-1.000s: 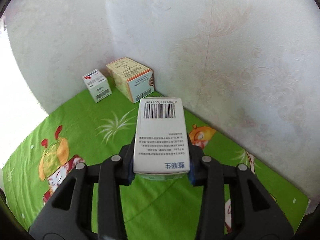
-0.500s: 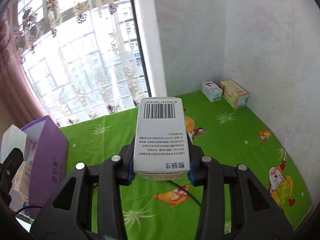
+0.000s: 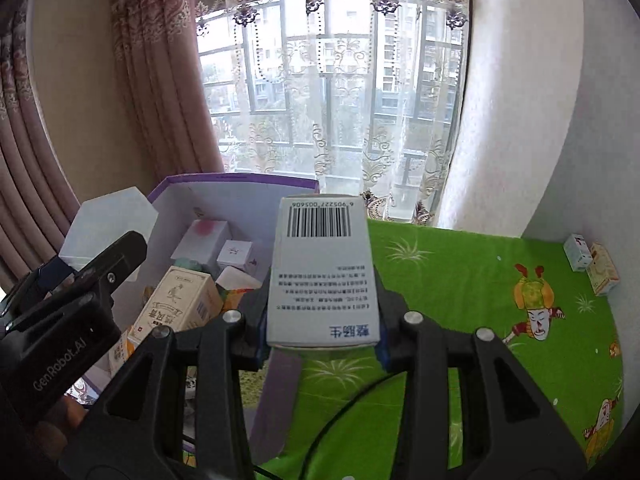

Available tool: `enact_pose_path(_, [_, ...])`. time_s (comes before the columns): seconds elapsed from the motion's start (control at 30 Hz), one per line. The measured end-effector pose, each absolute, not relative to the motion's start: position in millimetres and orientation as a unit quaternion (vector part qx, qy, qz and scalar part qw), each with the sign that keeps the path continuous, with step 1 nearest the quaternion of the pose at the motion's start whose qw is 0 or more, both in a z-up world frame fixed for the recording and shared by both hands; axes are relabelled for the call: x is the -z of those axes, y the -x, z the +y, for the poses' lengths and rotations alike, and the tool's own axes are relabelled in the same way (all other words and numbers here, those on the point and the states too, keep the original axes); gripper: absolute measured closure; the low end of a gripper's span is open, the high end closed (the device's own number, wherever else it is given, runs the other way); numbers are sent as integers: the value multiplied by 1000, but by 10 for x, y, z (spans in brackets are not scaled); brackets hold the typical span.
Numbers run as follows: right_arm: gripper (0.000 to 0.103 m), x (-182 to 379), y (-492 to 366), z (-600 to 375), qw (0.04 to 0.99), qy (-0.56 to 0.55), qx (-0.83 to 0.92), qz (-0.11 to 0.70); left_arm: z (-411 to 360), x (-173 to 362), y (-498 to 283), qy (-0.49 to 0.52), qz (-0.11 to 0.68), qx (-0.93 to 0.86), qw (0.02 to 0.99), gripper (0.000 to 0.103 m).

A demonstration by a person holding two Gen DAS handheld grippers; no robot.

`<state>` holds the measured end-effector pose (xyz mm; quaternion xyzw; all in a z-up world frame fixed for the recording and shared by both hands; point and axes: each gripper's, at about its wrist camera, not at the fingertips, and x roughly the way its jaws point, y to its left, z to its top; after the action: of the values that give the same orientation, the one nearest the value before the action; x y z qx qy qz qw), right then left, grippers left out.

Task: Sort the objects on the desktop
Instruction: 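Carry the green case with the left tool while the right tool carries the barcode box into the purple box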

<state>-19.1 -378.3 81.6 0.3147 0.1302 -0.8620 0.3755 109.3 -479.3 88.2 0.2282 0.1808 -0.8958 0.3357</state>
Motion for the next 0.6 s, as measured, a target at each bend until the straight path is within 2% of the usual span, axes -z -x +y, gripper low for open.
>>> enact_pose_path(0.33, [61, -605, 170, -4368, 394, -323, 843, 173, -5282, -710, -1070, -253, 187, 879, 359, 21])
enact_pose_path(0.43, [60, -578, 189, -4420, 398, -337, 835, 177, -5345, -657, -1006, -268, 186, 874, 359, 18])
enact_pose_path(0.5, [44, -574, 218, -4402, 399, -341, 834, 172, -5334, -630, -1009, -266, 185, 876, 357, 13])
enact_pose_path(0.6, [41, -615, 233, -4313, 394, -334, 841, 163, -5340, -645, -1023, -259, 194, 876, 359, 8])
